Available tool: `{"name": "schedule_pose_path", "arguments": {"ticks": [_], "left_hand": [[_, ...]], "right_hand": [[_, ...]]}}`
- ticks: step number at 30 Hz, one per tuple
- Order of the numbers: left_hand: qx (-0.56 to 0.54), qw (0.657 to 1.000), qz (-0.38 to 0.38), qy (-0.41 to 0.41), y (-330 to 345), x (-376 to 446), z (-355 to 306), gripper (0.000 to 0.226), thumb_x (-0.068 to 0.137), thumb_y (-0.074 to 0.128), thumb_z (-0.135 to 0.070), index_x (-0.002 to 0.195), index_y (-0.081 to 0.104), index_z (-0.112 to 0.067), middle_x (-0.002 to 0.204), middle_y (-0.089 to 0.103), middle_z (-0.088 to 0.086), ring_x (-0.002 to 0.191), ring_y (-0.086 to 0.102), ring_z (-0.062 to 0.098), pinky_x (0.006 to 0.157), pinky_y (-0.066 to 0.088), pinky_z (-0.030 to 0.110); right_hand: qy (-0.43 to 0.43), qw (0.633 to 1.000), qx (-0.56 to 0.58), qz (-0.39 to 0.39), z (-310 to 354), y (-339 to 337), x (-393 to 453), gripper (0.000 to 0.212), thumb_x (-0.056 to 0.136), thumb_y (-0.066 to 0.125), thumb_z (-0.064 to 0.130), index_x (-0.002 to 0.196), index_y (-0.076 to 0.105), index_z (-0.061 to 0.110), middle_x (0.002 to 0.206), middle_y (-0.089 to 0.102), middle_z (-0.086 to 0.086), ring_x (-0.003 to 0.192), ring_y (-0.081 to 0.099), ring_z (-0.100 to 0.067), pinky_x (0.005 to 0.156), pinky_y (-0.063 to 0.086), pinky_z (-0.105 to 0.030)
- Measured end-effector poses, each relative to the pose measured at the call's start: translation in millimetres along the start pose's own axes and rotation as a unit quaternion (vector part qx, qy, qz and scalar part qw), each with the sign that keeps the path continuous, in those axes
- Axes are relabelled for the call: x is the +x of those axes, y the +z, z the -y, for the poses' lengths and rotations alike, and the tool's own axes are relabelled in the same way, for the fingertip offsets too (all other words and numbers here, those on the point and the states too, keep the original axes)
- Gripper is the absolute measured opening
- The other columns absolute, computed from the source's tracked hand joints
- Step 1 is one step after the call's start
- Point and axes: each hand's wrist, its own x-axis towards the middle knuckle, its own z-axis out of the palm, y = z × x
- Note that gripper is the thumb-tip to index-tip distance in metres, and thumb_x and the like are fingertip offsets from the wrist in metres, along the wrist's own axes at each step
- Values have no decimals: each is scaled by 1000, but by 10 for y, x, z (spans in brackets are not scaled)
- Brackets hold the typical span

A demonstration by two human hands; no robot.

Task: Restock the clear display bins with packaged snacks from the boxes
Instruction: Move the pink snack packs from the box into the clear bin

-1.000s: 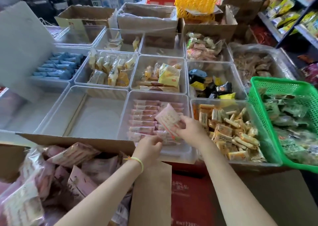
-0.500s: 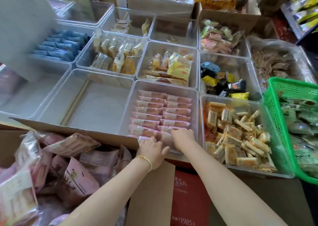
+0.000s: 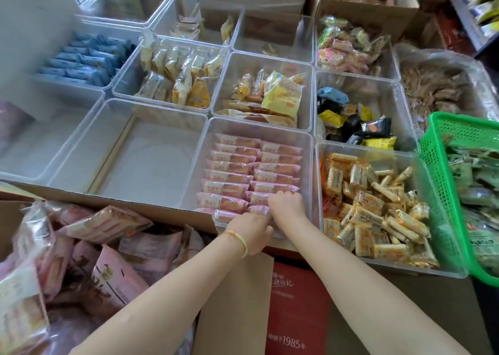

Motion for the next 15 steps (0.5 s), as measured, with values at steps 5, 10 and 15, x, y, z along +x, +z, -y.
{"name": "schedule_pose_path", "arguments": {"ticks": [5, 10, 15], "left_hand": [[100, 991, 85, -38, -112, 267, -275, 42, 105, 31, -18, 143, 40, -4, 143, 46, 18, 131, 45, 35, 106, 40, 45], [155, 974, 163, -31, -36, 493, -376, 47, 106, 34, -22, 151, 33, -9, 154, 35, 10, 139, 35, 33, 114, 29, 47], [118, 978, 171, -24, -34, 549, -341, 45, 106, 30, -23, 146, 38, -6, 149, 41, 15, 134, 41, 33, 109, 31, 43]], "right_hand": [[-26, 997, 32, -64, -128, 86, -75, 59, 91, 59, 16, 143, 32, 11, 139, 42, -14, 128, 42, -31, 102, 36, -41], [-26, 997, 13, -73, -158, 130, -31, 60, 95, 56, 15, 147, 26, 11, 141, 42, -17, 128, 44, -34, 100, 36, -42], [-11, 998, -15, -52, -215, 101, 23, 45, 92, 60, 14, 134, 42, 11, 131, 56, -12, 120, 56, -31, 97, 38, -41]]}}
